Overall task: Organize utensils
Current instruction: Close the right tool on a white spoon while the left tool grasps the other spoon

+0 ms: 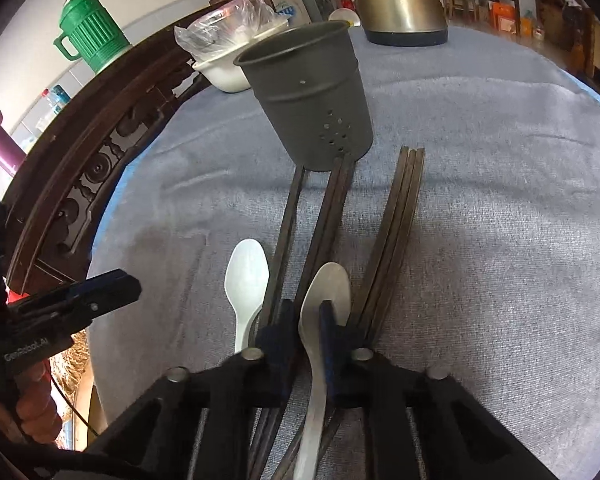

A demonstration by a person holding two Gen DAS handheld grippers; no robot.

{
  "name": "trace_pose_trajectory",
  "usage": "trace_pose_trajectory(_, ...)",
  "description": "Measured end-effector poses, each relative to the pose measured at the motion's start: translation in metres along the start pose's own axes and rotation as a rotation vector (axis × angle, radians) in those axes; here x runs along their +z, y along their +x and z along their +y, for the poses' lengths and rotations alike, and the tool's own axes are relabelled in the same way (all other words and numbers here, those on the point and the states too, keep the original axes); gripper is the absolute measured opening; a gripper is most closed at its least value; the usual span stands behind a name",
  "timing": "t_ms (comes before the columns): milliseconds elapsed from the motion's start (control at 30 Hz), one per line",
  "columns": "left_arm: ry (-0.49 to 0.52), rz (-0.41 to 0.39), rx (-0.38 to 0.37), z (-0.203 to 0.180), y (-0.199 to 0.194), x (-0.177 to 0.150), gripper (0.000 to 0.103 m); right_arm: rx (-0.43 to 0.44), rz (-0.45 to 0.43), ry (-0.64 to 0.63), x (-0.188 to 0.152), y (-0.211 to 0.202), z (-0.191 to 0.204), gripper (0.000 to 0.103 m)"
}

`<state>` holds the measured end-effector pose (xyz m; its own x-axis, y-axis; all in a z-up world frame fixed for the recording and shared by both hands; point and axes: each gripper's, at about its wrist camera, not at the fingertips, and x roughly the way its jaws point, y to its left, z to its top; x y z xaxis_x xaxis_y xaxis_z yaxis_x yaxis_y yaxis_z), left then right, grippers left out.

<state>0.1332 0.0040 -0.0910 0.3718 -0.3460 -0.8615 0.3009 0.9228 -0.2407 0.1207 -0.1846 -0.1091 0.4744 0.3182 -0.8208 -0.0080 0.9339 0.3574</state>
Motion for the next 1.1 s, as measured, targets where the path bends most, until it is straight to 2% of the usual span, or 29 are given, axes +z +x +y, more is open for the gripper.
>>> trace_pose_trajectory(200, 0.054, 0.033, -0.071, -0.021, 0.022, 0.015, 0.038, 0.048, -0.015, 0.062, 0.004, -0.007, -0.016, 0.004)
trace_pose_trajectory(300, 0.065, 0.058, -0.085, -0.031, 0.036, 0.021, 0.037, 0.111, -0.045, 0.115, 0.005, -0.019, -0.029, 0.004)
trace_pose_trajectory(533, 0.083, 0.094, -0.108, -0.045, 0.065, 0.028, 0.015, 0.191, -0.118, 0.186, 0.005, -0.041, -0.053, 0.004)
trace_pose_trajectory(600, 0.09, 0.076, -0.112, -0.049, 0.066, 0.03, 0.009, 0.204, -0.138, 0.19, 0.005, -0.045, -0.057, 0.004)
trace_pose_trajectory(733, 0.103, 0.068, -0.123, -0.053, 0.071, 0.031, 0.005, 0.216, -0.165, 0.193, 0.008, -0.051, -0.058, 0.004)
trace_pose_trajectory(900, 0.102, 0.037, -0.117, -0.05, 0.064, 0.034, 0.004, 0.207, -0.141, 0.205, 0.011, -0.045, -0.062, 0.004)
trace_pose_trajectory(967, 0.099, 0.02, -0.119, -0.047, 0.058, 0.034, 0.004, 0.203, -0.128, 0.197, 0.012, -0.042, -0.063, 0.007)
trace_pose_trajectory(1100, 0.092, 0.003, -0.108, -0.037, 0.049, 0.035, 0.004, 0.152, -0.048, 0.164, 0.018, -0.029, -0.053, 0.009)
